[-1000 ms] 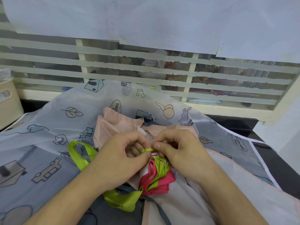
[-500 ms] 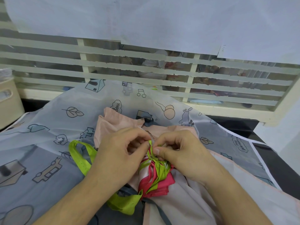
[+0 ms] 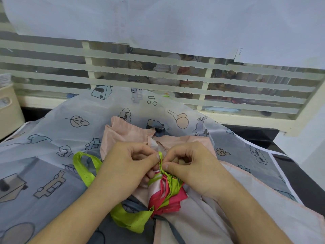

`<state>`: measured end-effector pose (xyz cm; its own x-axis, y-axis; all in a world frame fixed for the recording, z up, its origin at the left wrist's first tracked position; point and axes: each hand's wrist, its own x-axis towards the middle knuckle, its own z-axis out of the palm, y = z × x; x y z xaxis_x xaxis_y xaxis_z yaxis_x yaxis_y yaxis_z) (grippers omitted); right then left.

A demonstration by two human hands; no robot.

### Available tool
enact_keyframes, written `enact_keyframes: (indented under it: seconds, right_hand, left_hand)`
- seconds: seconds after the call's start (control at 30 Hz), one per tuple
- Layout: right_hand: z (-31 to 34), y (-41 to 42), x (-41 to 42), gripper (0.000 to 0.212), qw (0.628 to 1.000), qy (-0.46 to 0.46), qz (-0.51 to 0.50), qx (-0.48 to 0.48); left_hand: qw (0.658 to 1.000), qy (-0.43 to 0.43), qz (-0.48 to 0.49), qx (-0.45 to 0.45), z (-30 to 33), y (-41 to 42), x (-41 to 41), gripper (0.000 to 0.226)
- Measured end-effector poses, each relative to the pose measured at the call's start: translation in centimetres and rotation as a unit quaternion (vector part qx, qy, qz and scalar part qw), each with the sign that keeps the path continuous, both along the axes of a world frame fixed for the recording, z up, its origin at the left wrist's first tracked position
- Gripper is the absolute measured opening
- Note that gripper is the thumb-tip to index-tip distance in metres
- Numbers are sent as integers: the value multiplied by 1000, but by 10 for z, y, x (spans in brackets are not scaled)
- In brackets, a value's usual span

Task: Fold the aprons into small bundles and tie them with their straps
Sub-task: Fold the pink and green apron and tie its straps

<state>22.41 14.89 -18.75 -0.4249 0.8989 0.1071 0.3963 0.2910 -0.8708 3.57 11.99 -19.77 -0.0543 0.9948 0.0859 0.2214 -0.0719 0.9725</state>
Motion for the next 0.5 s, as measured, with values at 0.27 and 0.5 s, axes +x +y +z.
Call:
enact_keyframes:
  seconds: [0.27, 0.5]
  right_hand:
    - [1, -2, -2, 16, 999, -28, -17, 10]
    - [-1, -3, -3, 16, 998, -46, -41, 25]
  left_hand:
    - [996, -80, -36, -25, 5, -3, -1, 10]
    - [998, -31, -58, -23, 3, -4, -1, 15]
